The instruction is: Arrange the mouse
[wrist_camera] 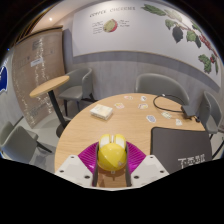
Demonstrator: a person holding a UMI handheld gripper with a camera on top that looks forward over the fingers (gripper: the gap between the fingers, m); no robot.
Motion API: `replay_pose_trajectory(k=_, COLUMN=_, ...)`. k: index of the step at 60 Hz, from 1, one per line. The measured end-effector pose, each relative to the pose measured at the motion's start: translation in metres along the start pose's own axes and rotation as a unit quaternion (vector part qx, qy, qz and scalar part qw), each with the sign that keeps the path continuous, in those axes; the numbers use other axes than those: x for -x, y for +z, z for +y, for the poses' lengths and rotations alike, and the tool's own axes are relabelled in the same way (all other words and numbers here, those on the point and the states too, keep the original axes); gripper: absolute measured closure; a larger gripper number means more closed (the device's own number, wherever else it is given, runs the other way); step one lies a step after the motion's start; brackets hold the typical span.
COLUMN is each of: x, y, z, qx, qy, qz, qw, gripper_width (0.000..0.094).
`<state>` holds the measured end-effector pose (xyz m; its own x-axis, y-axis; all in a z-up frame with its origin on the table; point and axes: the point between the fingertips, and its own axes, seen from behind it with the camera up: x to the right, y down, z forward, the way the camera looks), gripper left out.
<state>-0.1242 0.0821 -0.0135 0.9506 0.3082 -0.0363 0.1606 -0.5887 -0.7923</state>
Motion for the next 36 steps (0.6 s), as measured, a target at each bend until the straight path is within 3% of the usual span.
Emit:
replay_pose_trajectory(k=3, x=0.005, y=-0.011, z=-0.008, qx=-0.015, qy=0.0, qz=-0.022, qw=1.0, gripper_width=0.0566)
replay_pose_trajectory(k=7, x=-0.004, y=-0.041, z=-0.043, qx=-0.067, qy=-0.001, qz=-0.028, qw=0.997, gripper_width=0.0566)
replay_pose_trajectory(k=13, x=-0.066, y=-0.104, z=-0.092, qx=-0.147, qy=0.012, qz=0.02, qw=0.989, gripper_width=0.0567)
replay_pose_trajectory(k=17, x=-0.122, y=-0.126, z=-0.099, qx=-0.156, qy=0.025, qz=0.069, qw=0.985, gripper_width=0.0568)
replay_pose_trajectory(k=22, x=-0.19, y=-0.129, z=-0.057, qx=-0.129, qy=0.042, qz=0.117, qw=0.984, gripper_width=0.0567)
replay_pose_trajectory(k=26, x=-0.219, y=-0.105, z=-0.024, qx=-0.074, qy=0.066, qz=0.138, qw=0.986, gripper_width=0.0569)
replay_pose_trajectory(k=30, x=-0.235, y=-0.087, z=0.018, qx=-0.021, qy=0.085, qz=0.14, qw=0.986, gripper_width=0.0568)
replay_pose_trajectory(k=36, x=-0.242, y=-0.082, z=0.05, qx=0.014, qy=0.089, qz=0.126, qw=0.988, gripper_width=0.0557)
